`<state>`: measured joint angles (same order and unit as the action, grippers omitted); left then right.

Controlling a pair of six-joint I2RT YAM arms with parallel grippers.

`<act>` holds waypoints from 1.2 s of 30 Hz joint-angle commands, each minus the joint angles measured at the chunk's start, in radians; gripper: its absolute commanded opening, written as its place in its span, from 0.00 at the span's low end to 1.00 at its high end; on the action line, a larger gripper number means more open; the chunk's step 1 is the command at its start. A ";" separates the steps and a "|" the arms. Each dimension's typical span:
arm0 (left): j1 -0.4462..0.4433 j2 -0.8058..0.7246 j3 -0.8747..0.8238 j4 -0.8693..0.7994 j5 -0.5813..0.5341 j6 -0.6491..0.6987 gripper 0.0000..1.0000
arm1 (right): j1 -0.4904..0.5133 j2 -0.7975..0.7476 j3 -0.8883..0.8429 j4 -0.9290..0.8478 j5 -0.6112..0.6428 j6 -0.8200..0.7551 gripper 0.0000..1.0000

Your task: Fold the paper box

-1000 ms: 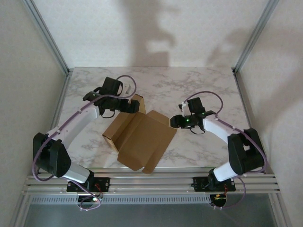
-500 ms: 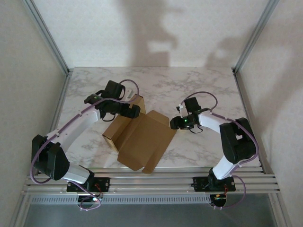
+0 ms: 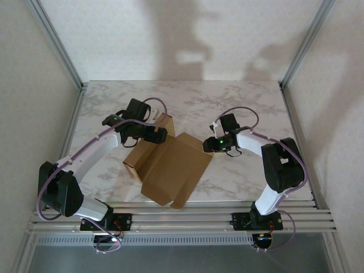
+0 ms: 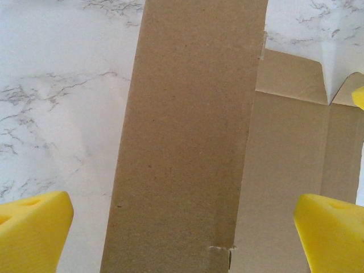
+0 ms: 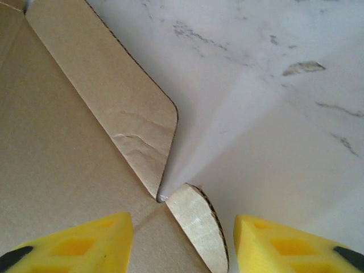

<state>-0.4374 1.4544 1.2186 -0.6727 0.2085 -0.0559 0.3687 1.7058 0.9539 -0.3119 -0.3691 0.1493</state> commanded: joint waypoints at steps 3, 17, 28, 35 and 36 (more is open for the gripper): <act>-0.006 0.014 -0.009 0.007 -0.013 -0.010 0.99 | -0.001 0.024 0.034 -0.044 -0.033 -0.028 0.47; 0.032 0.047 0.021 -0.006 0.028 0.020 0.99 | 0.006 -0.036 0.028 -0.083 -0.062 -0.066 0.16; 0.046 0.077 0.307 -0.058 0.058 -0.008 0.99 | 0.016 -0.122 0.054 -0.187 -0.032 -0.057 0.00; 0.045 0.042 0.333 -0.081 0.131 -0.025 0.99 | 0.040 -0.175 0.199 -0.462 0.104 -0.030 0.00; 0.045 0.036 0.320 -0.080 0.122 -0.024 0.99 | 0.045 -0.187 0.221 -0.492 0.113 -0.021 0.00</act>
<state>-0.3973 1.5097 1.5597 -0.7094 0.3038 -0.0677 0.4019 1.5604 1.1084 -0.6479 -0.3210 0.1017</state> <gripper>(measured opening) 0.993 0.040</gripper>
